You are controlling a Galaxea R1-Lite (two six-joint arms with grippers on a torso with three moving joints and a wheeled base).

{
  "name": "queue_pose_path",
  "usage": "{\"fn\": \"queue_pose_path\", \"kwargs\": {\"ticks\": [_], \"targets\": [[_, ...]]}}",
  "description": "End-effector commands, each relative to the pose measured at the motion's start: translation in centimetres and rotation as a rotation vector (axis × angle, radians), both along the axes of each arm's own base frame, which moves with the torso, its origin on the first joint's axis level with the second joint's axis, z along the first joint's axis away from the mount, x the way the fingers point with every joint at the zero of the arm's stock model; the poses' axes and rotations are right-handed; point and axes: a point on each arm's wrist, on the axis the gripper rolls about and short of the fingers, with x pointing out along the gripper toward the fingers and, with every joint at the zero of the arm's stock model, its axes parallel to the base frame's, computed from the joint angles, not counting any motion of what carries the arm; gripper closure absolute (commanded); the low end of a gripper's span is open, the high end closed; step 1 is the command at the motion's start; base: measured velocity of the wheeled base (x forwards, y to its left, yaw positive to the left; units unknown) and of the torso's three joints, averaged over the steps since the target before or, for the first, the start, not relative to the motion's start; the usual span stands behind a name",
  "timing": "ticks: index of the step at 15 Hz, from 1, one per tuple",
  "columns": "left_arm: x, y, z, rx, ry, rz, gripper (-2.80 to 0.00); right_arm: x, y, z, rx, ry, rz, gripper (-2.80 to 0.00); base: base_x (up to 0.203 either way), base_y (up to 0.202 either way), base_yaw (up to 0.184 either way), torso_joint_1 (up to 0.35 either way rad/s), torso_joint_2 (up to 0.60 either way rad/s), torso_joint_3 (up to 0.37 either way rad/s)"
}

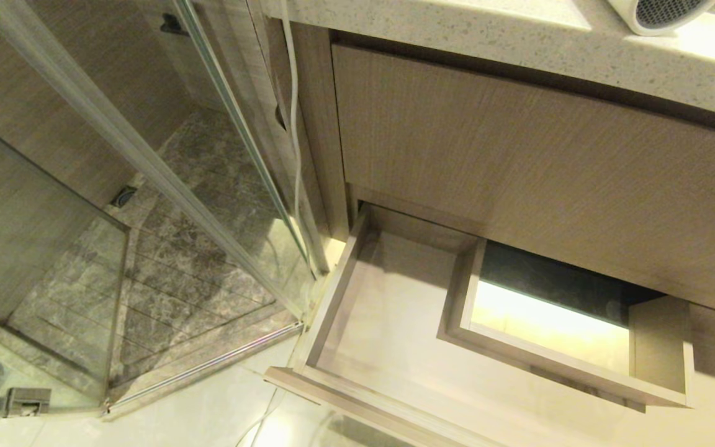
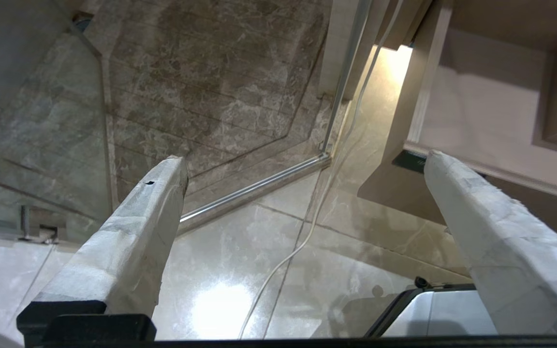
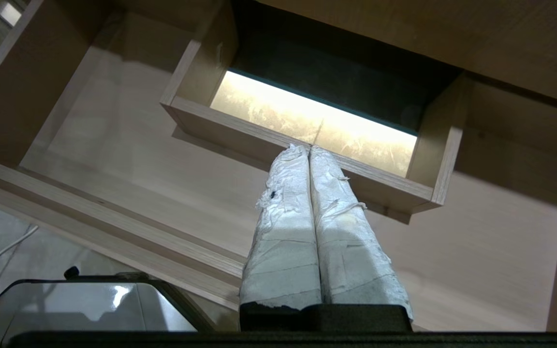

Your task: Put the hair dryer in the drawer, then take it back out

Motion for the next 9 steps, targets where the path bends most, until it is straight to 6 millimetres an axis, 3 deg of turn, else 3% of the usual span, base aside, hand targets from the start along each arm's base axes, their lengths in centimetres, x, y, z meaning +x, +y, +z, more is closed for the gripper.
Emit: {"fn": "queue_pose_path", "kwargs": {"ticks": [1,9], "targets": [[0.01,0.00,0.01,0.000,0.001,0.000,-2.80,0.01,0.00,-0.01,-0.006,0.002,0.001,0.00,0.000,0.000,0.000,0.138,-0.32,-0.172],[0.00,0.00,0.01,0.000,-0.001,0.000,-2.80,0.01,0.00,-0.01,-0.006,0.002,0.001,0.00,0.000,0.000,0.000,0.220,-0.48,-0.262]]}}
